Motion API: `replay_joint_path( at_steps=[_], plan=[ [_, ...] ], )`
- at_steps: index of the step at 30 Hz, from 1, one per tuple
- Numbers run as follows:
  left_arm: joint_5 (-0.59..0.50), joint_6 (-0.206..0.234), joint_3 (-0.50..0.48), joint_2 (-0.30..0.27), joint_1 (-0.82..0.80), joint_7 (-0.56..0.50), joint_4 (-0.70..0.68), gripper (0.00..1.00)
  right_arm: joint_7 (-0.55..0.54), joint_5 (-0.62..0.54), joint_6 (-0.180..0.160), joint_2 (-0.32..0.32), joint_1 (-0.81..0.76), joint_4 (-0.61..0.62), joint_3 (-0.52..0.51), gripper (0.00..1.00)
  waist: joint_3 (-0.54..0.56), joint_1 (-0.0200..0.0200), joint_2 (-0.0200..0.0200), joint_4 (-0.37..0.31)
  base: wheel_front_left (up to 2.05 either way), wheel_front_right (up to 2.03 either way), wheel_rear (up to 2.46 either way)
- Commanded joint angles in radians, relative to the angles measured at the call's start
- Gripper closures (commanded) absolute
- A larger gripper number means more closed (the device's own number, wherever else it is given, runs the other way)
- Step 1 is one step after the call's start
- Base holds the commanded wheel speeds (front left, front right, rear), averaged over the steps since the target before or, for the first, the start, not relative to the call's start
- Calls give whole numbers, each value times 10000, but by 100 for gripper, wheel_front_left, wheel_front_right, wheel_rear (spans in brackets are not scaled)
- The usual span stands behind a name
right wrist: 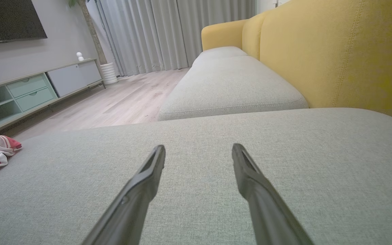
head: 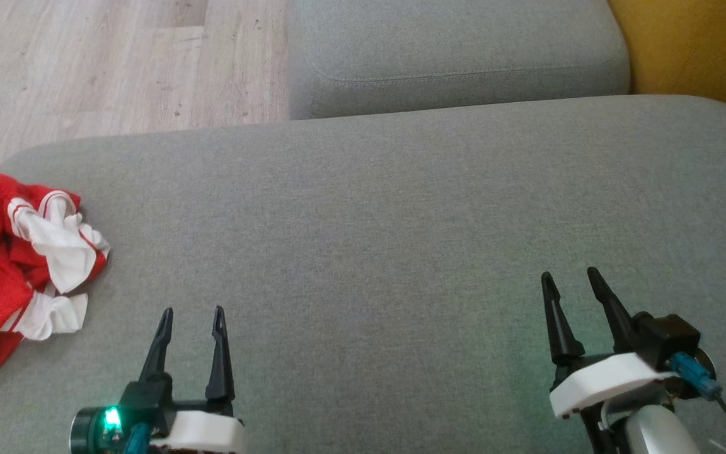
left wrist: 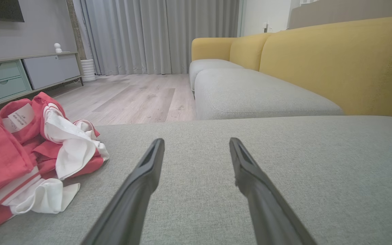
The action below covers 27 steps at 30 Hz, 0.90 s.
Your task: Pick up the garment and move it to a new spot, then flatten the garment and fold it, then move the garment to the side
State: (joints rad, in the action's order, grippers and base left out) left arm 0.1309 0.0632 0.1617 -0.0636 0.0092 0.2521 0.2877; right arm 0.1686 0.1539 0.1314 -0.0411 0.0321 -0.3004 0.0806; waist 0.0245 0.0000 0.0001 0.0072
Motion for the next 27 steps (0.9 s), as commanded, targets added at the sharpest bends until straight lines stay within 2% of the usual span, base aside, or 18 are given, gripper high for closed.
replay_joint_path(
  at_steps=[1,6,9,20,27],
  plan=[
    [-8,110,-313,-22,-278,97,-314,0,164,-24,-7,-91,518,361,246,0,0,0,-1,-2,0,0,0],
    [-3,137,-314,0,-283,97,-297,0,177,-32,-7,-91,460,390,178,0,13,0,-1,110,0,0,0],
    [-46,156,-337,2,-318,97,-337,0,189,-31,-7,-91,416,425,101,0,-6,0,-1,514,0,0,0],
    [-15,104,-541,-176,-167,97,-270,0,271,80,-7,-91,306,413,72,0,32,0,-1,3408,0,0,0],
    [36,139,-701,-305,39,97,-285,0,334,189,-7,-91,384,290,236,0,34,0,-1,4764,0,0,0]
  ],
)
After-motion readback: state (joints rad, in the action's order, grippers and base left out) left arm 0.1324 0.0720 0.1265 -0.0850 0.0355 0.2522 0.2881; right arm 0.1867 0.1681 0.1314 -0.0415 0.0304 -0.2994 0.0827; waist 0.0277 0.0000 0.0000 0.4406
